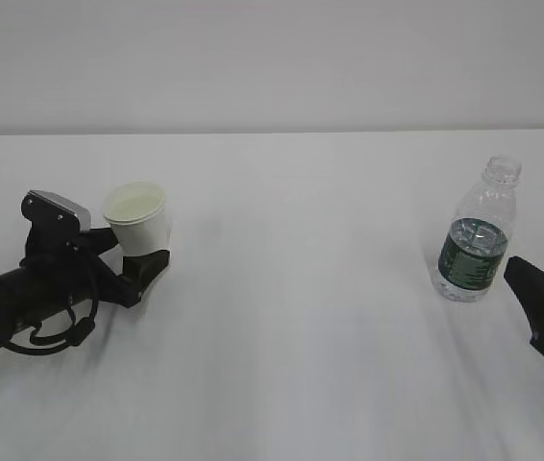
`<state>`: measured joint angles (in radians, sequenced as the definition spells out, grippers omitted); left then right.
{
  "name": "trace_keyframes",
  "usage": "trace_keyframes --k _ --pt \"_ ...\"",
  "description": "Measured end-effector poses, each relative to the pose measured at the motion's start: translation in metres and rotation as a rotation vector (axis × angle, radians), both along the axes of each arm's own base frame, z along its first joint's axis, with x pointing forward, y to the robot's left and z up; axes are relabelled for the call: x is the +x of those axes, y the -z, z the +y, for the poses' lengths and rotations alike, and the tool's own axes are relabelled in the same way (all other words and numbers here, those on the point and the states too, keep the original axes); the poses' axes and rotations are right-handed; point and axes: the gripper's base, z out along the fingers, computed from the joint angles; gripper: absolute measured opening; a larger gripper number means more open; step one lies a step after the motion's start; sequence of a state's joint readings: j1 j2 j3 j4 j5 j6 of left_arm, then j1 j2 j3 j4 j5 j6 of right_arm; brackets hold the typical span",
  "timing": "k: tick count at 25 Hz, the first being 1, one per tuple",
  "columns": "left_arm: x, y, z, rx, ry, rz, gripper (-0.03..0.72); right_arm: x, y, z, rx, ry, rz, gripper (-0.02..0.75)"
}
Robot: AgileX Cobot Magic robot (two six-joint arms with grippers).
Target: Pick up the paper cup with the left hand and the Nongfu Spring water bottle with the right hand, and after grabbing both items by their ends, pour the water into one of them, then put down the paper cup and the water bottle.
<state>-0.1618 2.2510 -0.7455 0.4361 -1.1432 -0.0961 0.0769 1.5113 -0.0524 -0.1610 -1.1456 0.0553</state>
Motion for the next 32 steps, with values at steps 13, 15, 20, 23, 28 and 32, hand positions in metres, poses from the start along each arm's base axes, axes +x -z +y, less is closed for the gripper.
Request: trace_keyframes --k 13,15,20,23,28,32 --pt "-0.015 -0.004 0.010 -0.004 -0.097 0.039 0.683 0.000 0.000 0.000 0.002 0.000 0.000 0.592" --pt "-0.018 -0.010 0.012 -0.008 -0.116 0.033 0.680 0.000 0.000 0.000 0.002 0.000 0.000 0.592" --pt "-0.022 -0.020 0.015 -0.018 -0.146 0.023 0.673 0.000 0.000 0.001 -0.002 -0.017 0.000 0.592" --pt "-0.027 -0.020 0.016 -0.028 -0.155 0.039 0.667 -0.001 0.000 0.003 -0.007 -0.041 0.000 0.592" --pt "-0.039 -0.020 0.018 -0.029 -0.161 0.069 0.649 -0.001 0.000 0.004 0.001 -0.049 0.002 0.592" --pt "-0.046 -0.027 0.021 -0.057 -0.183 0.083 0.635 -0.001 0.000 0.004 0.009 -0.047 0.004 0.592"
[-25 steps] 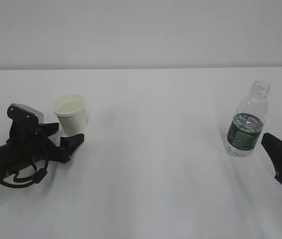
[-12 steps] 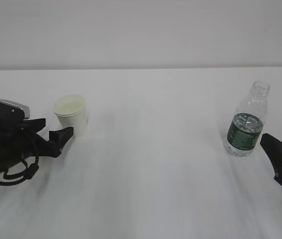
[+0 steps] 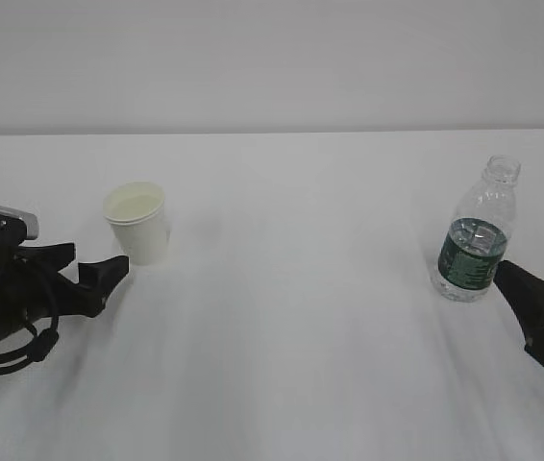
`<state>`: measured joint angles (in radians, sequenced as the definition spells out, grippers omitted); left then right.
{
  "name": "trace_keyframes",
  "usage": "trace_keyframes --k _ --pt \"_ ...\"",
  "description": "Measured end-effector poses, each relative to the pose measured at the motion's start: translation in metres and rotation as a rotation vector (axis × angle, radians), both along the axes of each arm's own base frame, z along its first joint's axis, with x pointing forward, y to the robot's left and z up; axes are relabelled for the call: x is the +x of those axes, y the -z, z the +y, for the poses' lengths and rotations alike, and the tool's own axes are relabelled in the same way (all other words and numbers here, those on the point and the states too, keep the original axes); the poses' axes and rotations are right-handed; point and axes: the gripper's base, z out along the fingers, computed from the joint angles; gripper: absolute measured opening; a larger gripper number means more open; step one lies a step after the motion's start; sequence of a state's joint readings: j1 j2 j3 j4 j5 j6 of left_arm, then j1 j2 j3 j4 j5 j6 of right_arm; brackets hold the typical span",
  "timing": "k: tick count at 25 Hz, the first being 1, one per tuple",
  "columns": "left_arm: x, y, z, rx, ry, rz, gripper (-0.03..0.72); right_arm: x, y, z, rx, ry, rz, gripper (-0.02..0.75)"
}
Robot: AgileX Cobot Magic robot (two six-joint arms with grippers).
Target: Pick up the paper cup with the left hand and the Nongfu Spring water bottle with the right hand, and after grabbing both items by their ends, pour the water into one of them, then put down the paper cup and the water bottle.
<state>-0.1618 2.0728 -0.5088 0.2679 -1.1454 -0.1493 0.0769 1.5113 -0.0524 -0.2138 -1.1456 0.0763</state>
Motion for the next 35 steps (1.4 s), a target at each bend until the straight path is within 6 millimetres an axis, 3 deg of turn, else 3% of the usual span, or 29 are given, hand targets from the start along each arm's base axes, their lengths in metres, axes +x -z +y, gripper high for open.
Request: trace_keyframes --k 8,19,35 --pt "-0.004 -0.025 0.001 -0.069 -0.026 -0.041 0.624 0.000 0.000 0.000 0.016 0.000 0.005 0.587" --pt "-0.005 -0.075 0.002 -0.124 -0.036 -0.199 0.610 0.002 -0.001 -0.002 0.066 0.043 0.011 0.577" --pt "-0.025 -0.143 0.012 -0.102 -0.095 -0.278 0.594 0.027 -0.016 -0.008 0.097 0.128 -0.063 0.575"
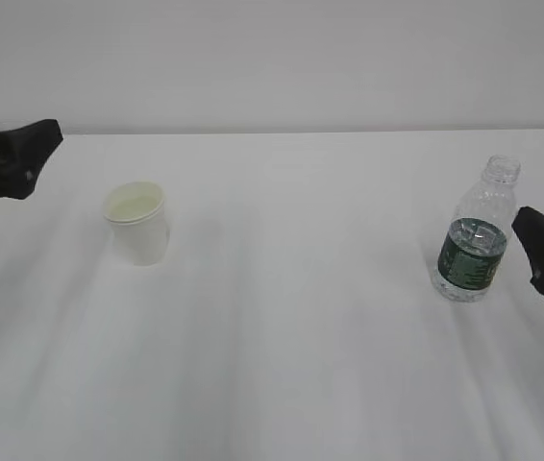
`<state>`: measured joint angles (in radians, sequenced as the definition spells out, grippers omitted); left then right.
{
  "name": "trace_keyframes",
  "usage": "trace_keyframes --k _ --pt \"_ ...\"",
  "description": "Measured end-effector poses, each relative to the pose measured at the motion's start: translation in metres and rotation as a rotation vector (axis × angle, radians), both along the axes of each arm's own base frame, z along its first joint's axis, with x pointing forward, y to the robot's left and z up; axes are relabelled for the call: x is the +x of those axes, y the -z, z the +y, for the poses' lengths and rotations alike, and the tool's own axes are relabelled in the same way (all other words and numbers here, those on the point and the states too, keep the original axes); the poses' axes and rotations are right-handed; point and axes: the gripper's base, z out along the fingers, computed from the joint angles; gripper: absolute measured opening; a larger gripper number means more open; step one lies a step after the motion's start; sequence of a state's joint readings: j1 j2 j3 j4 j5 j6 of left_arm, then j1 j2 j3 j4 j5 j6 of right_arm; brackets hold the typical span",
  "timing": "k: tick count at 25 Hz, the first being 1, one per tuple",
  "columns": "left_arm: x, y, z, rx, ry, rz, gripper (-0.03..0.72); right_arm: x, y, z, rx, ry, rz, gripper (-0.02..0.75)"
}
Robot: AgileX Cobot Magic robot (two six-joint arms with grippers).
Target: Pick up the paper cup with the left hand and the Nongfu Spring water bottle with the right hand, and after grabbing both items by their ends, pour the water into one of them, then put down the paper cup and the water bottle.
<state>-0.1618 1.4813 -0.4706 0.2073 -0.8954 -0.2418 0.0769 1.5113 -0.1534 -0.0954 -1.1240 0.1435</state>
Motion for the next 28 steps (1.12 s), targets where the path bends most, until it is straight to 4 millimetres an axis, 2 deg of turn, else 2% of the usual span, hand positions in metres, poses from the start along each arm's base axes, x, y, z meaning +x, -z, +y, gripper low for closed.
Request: trace_keyframes --k 9,20,28 --pt "-0.016 -0.028 0.006 -0.003 -0.033 -0.030 0.593 0.017 -0.013 0.000 0.000 0.013 0.006 0.575" --pt "-0.037 -0.051 0.013 -0.016 -0.074 -0.029 0.591 0.026 -0.070 -0.001 -0.034 0.030 -0.040 0.575" --pt "-0.063 -0.074 0.020 -0.022 -0.107 -0.022 0.588 0.016 -0.101 -0.003 -0.069 0.039 -0.041 0.574"
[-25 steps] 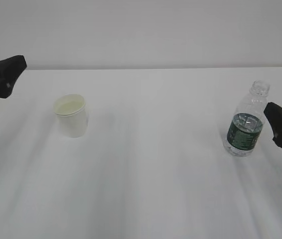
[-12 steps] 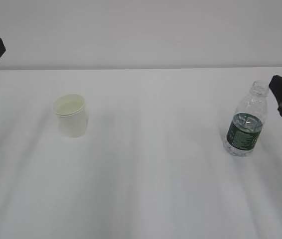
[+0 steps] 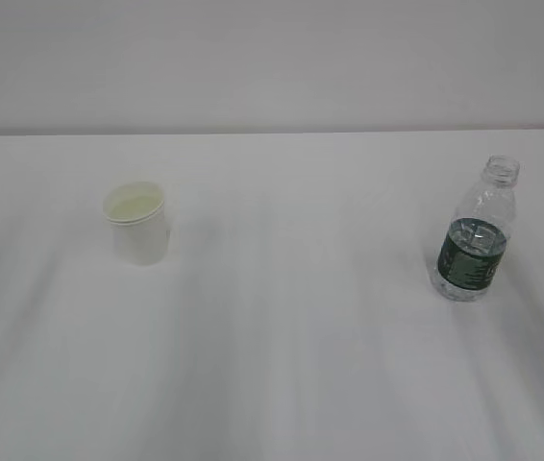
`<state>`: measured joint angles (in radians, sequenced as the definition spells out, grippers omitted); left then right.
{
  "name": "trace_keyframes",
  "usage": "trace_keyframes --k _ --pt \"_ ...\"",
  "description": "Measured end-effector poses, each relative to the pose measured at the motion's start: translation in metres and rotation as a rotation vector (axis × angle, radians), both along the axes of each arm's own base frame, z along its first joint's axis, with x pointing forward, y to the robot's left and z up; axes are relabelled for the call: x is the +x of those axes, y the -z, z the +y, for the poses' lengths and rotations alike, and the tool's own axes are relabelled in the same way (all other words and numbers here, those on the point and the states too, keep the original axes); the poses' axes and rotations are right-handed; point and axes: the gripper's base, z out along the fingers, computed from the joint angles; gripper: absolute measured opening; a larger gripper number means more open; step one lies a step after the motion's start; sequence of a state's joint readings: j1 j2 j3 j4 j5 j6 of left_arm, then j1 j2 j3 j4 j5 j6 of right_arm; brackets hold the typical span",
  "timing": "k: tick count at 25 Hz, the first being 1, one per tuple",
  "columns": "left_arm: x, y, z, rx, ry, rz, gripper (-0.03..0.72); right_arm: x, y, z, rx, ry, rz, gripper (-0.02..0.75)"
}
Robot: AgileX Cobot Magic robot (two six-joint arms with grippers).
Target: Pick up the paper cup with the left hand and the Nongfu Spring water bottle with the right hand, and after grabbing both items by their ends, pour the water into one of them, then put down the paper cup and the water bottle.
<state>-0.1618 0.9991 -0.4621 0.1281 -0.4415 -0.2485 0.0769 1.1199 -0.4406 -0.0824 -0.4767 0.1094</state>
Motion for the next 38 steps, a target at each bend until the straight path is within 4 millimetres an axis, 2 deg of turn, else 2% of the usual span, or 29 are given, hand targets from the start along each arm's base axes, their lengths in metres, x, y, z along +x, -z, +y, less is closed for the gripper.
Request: trace_keyframes --k 7,17,25,31,38 --pt "-0.026 -0.016 0.007 -0.017 -0.026 0.004 0.588 -0.022 -0.017 -0.003 -0.009 0.010 0.006 0.574" --pt "-0.064 -0.028 0.015 -0.061 -0.052 0.022 0.588 -0.063 -0.042 -0.008 -0.044 0.026 0.016 0.574" --pt "-0.077 -0.032 0.018 -0.038 -0.059 0.051 0.588 -0.086 -0.061 -0.012 -0.067 0.050 0.058 0.574" --pt "-0.084 -0.043 0.020 -0.027 -0.065 0.055 0.587 -0.101 -0.071 -0.014 -0.065 0.060 0.048 0.574" --pt "-0.102 -0.057 0.023 -0.016 -0.070 0.109 0.582 -0.133 -0.078 -0.019 -0.079 0.082 0.088 0.574"
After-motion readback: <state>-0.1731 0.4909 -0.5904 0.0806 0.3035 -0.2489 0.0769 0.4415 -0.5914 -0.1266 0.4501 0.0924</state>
